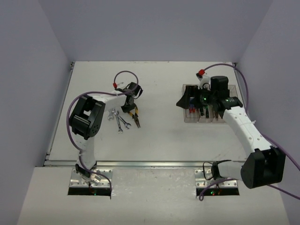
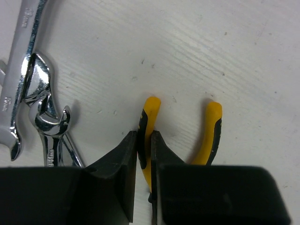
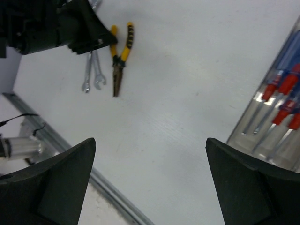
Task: Sort the tools into containers
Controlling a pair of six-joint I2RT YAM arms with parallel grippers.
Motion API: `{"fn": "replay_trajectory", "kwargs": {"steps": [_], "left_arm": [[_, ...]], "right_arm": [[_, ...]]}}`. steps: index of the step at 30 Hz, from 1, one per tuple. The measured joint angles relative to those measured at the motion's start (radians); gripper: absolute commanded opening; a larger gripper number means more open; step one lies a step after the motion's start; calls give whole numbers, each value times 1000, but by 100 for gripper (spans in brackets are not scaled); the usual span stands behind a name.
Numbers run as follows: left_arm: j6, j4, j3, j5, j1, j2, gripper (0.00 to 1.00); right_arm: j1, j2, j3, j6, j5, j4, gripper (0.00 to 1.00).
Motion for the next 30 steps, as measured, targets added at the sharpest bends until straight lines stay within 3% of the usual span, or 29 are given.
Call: {"fn": "replay_trajectory", "kwargs": {"steps": [8,11,18,20,21,22,24,25,26,27,30], "left_arm": [[40,215,-170,233,-6,-115,0],[43,256,-219,306,-35,-185,0],[23,401,-233,415,-136,-330,0],[15,426,-238,432,-158,-360,0],[9,437,-242,440,-167,-372,0],[5,450,-247,450,-176,-382,0],[-6,470,-260,467,-188,-398,0],[-11,475,-265,473,-192,-404,2],[-15,483,-271,473,-197,-409,15],[-16,489,-274,472,-199,-412,51],[-15,476,-266,465,-200,-416,90]], "right_arm": [[105,38,-130,131,-223,227,93],[184,121,-141,167,-245,292,86],[287,288,-163,246,-187,408,81],[296,310,-163,263,-163,420,71],[297,316,-163,271,-153,424,58],[302,318,-163,279,-140,427,55],[306,318,-163,290,-124,443,14],[308,318,-163,293,-119,452,0],[310,318,-164,299,-127,467,0],[312,318,-165,308,-118,479,0],[319,315,-166,300,-82,477,0]]}}
